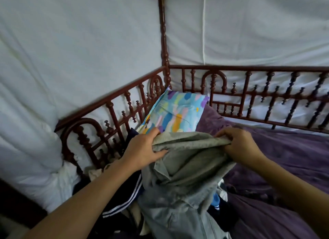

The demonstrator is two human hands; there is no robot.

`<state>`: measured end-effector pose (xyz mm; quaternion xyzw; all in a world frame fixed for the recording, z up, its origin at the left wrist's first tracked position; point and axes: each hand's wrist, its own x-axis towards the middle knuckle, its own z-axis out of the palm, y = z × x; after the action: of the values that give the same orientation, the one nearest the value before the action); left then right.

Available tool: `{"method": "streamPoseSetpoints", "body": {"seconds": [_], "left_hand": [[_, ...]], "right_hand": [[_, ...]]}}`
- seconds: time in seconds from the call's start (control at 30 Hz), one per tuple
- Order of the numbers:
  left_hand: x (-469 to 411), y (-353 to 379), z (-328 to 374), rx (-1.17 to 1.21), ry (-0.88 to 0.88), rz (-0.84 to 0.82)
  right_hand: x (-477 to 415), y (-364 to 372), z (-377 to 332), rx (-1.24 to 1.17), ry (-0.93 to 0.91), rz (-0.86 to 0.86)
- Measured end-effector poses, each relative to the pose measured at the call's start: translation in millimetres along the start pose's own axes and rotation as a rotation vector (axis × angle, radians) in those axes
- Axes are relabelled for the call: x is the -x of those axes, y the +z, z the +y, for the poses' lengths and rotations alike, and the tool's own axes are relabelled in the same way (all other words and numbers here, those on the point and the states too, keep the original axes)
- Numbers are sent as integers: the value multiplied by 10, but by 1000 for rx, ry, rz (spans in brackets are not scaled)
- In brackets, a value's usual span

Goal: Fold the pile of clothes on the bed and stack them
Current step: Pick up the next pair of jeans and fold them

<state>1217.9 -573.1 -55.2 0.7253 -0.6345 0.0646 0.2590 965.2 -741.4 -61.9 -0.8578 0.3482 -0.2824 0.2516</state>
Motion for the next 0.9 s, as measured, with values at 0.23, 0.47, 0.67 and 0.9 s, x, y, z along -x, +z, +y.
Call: {"method": "streamPoseSetpoints", "body": {"seconds": [0.23, 0.47, 0.67, 0.9], "left_hand": [[-362, -230, 447, -187, 209, 235], [-879, -410, 764, -462, 348, 343], [-1030, -66, 1038, -2, 44, 108], [-1390, -451, 620, 37, 273, 316]], "right_hand": [[207, -388, 205, 239, 2, 225], [-15, -970, -151, -334, 156, 419], [-309, -1297, -727, -147, -96, 455], [74, -1001, -37, 694, 116, 46]]}}
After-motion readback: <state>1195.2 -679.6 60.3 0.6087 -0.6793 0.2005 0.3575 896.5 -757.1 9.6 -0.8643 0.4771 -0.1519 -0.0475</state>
